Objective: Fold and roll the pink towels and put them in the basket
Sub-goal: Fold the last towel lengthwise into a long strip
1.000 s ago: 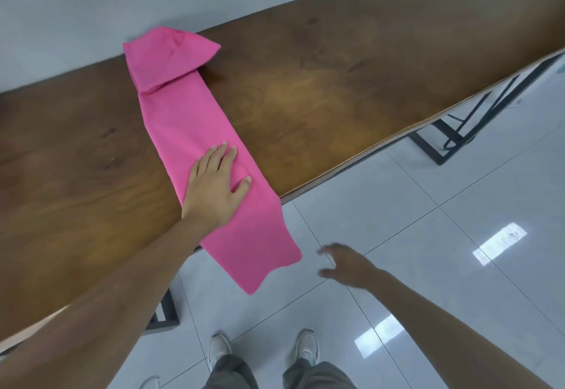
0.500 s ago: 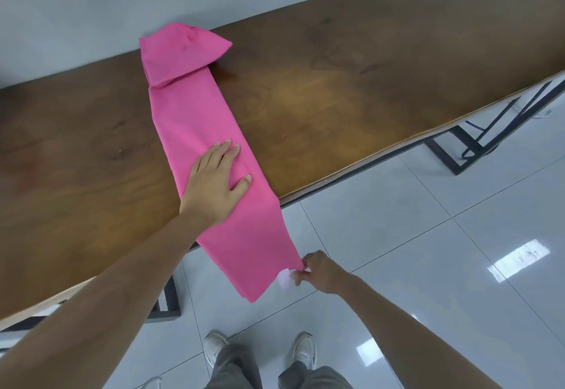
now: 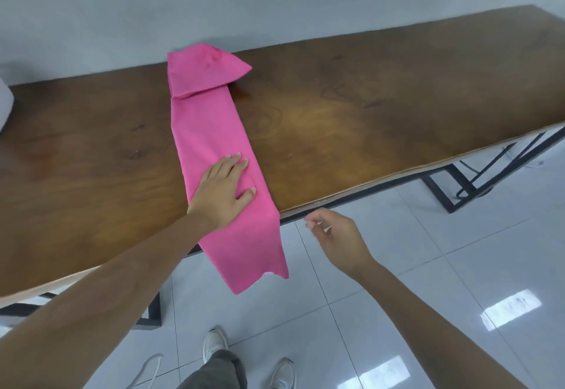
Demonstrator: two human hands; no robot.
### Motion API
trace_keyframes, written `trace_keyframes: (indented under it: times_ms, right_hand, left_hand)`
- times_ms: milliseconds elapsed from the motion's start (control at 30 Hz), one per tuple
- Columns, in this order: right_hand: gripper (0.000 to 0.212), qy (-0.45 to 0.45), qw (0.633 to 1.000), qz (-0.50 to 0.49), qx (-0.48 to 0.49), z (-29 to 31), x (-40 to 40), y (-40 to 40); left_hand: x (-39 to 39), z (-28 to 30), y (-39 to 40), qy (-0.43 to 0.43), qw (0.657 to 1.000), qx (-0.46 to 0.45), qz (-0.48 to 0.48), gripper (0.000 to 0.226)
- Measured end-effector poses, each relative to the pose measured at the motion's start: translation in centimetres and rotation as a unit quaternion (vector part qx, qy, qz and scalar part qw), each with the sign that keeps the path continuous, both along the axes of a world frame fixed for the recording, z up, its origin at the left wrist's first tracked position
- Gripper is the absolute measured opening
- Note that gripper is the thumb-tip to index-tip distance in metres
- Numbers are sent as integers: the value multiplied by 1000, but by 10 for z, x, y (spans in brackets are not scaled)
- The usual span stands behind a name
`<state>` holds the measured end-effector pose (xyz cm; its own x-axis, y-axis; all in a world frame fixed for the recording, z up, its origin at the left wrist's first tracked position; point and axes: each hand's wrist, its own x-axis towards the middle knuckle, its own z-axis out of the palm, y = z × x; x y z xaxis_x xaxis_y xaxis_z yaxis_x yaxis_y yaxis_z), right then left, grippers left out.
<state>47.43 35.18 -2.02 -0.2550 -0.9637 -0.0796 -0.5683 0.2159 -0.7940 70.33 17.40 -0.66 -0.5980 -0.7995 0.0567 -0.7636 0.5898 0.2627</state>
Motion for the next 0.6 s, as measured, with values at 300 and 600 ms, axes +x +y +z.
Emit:
trace_keyframes:
  times_ms: [300,600]
  right_hand:
    - [13,41,996,3,-81,52,-9,-67]
    - [15,79,995,17,-56,87,-15,-161]
  left_hand:
    - [-4,31,-47,55,998,10,4,42]
    - [-23,63,-178,55,995,-74,32,38]
